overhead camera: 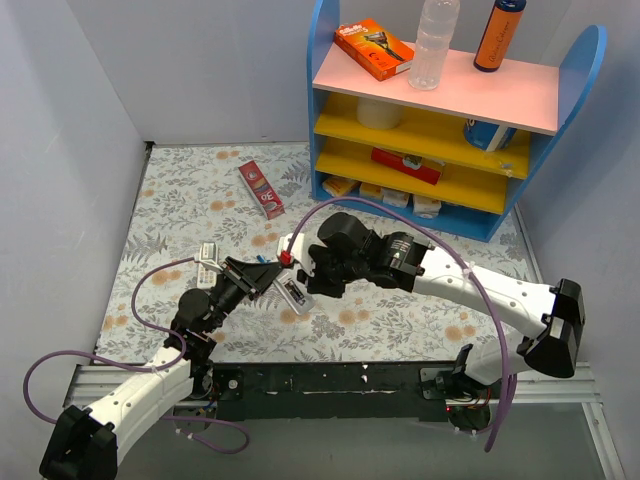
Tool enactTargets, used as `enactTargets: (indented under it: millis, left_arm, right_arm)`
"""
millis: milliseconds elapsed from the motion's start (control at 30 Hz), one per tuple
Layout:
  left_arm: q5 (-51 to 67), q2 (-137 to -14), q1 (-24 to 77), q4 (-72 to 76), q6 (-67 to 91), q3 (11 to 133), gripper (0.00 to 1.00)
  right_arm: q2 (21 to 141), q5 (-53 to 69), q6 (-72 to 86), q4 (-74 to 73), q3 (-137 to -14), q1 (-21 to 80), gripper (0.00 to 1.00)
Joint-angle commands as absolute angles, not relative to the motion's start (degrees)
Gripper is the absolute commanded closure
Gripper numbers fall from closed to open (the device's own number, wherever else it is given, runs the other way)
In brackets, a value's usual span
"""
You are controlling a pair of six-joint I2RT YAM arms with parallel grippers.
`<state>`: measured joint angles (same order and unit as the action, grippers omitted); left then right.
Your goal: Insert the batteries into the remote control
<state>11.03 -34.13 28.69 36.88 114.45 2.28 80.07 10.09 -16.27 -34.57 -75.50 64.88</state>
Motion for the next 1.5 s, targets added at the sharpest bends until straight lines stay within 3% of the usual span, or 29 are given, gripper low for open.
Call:
enactTargets:
  millis: [0, 167, 300, 733, 1467]
  left_arm:
    - [12.0, -34.0, 28.9, 37.9, 122.9, -3.1, 1.00]
    - [12.3, -34.4, 28.9, 38.1, 123.1, -3.0, 1.00]
    - [12.6, -34.7, 28.9, 38.1, 123.1, -2.7, 1.00]
    - [12.9, -34.7, 28.9, 38.1, 123.2, -2.4, 1.00]
    - [13.1, -34.2, 28.9, 37.9, 123.5, -1.9, 1.00]
  right_arm:
    - [79.6, 14.2, -21.0, -32.1, -74.2, 64.6, 0.78]
    - [75.8, 18.1, -26.8, -29.4, -71.5, 64.6, 0.61]
    - [75.2, 21.4, -29.0, -28.8, -70.8, 64.6, 0.59]
    - [77.9, 24.0, -29.5, -28.5, -71.5, 64.6, 0.71]
    - [82.2, 24.6, -29.3, -27.5, -71.5, 64.6, 0.80]
